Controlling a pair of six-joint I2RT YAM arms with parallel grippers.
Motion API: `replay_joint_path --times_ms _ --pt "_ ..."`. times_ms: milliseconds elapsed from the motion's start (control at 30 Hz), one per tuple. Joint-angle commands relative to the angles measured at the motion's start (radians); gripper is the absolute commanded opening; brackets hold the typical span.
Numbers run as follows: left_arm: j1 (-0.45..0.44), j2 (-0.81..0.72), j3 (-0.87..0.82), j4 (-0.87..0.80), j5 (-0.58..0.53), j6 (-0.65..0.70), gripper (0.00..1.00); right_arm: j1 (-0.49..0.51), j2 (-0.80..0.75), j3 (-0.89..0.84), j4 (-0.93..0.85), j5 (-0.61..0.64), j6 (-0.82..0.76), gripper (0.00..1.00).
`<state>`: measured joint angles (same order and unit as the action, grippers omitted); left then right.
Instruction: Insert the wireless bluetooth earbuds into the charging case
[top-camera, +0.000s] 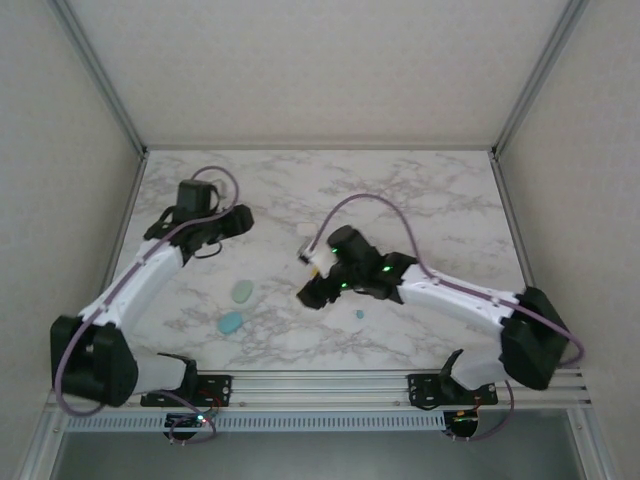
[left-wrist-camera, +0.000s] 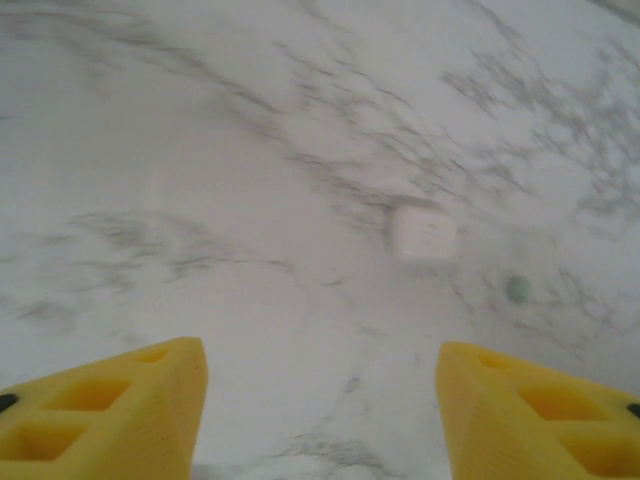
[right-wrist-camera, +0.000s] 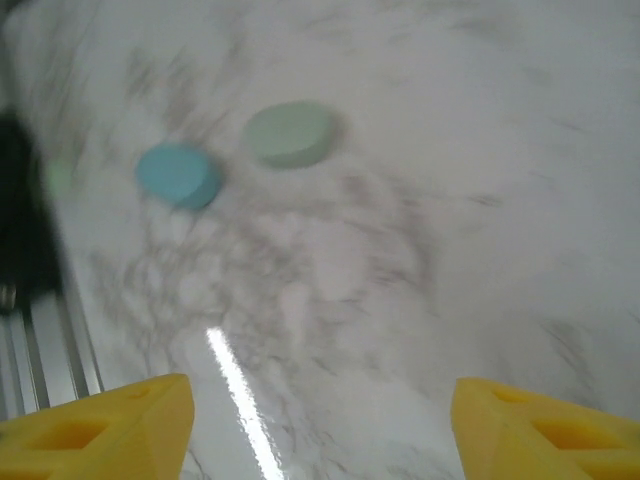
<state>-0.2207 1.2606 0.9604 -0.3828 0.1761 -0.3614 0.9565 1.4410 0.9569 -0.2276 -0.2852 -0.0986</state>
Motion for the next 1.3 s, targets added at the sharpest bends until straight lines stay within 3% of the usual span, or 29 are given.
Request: replay_joint_path --times_ms 0,200,500,767,1267 --pt "0.059 -0.127 -0.078 -0.031 -0.067 0.006 0.67 0.040 0.124 0.066 0.101 -0.111 -0.385 0.71" --pt "0.144 -0.290 -0.154 -0.053 -0.157 0.005 0.84 0.118 0.396 0.292 -0.002 -0.146 -0.664 0.72" --pt "0.254 -0.358 -0.163 -0.094 -0.159 0.008 0.94 0.165 0.658 0.570 -0.123 -0.208 -0.850 0.74" --pt "0.376 -0.347 -0.150 -0.098 -0.098 -0.044 1.00 0.179 0.766 0.676 -0.173 -0.247 -0.876 0.71" --pt "0.385 -0.345 -0.164 -0.090 -0.075 -0.042 1.00 0.211 0.865 0.749 -0.179 -0.218 -0.839 0.54"
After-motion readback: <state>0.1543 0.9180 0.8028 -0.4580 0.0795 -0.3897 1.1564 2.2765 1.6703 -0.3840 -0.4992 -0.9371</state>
